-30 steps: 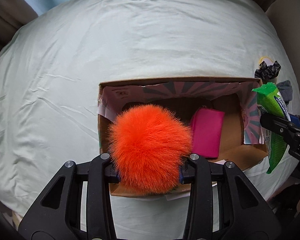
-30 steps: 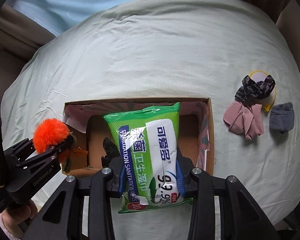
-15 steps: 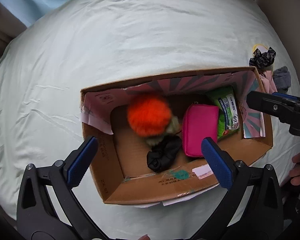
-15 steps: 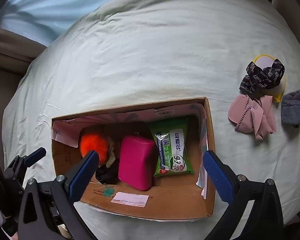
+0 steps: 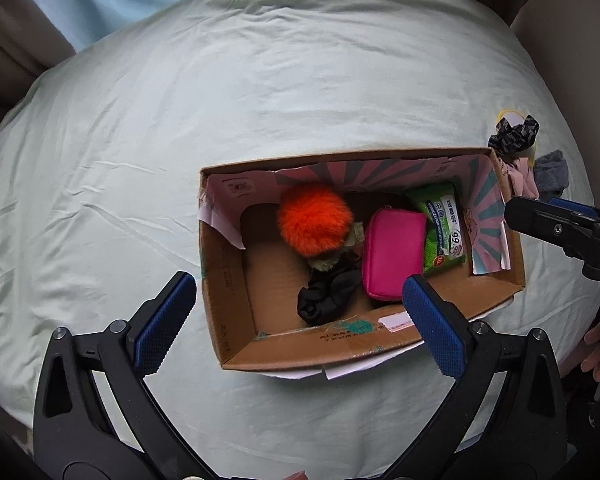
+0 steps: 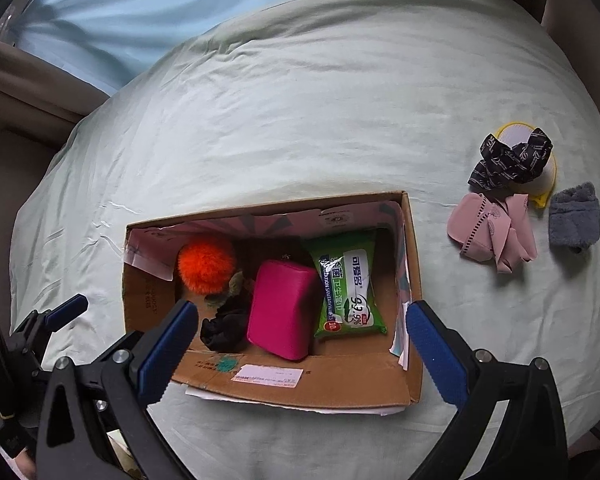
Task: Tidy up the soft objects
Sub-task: 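Withdraw both tools from the box and move toward the pink cloth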
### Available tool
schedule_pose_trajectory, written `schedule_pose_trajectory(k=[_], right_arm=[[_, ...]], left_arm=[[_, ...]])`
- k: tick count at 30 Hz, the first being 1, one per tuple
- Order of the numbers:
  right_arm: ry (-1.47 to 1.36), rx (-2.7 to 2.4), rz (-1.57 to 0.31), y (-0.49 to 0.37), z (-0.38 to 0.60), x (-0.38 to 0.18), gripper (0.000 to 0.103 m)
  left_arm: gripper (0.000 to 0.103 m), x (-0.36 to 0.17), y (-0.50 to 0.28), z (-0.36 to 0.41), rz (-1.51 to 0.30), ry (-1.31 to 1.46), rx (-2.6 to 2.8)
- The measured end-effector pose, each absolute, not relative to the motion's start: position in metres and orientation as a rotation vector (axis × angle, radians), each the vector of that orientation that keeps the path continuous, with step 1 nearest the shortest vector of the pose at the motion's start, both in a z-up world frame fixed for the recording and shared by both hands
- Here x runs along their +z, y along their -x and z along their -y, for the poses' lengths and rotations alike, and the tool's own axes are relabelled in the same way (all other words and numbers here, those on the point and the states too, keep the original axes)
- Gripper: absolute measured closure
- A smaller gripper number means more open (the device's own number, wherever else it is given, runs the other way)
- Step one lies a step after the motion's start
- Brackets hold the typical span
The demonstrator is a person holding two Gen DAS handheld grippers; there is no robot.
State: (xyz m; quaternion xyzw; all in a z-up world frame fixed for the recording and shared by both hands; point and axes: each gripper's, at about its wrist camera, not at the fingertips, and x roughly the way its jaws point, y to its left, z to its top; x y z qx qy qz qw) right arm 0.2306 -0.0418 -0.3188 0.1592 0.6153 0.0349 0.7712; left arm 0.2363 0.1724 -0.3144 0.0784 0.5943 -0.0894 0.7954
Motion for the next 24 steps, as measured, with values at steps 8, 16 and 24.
schedule_pose_trajectory(k=[8,16,24], right_arm=[[-0.263,0.069,-1.225,-0.2,0.039,-0.257,0.0],[-0.207,0.047,-1.084,-0.156,0.042,-0.187,0.0],[-0.124,0.003,-0.938,-0.107,0.049,-0.122,0.0]], left_arm=[[0.0,-0.258,-0.206,-0.185,-1.187,-0.128,-0.176],[0.0,-0.181,-0.164,-0.188,-1.034,-0.116,-0.137],[0.0,-0.121,-0.126,-0.189,-0.898,-0.092,-0.1]])
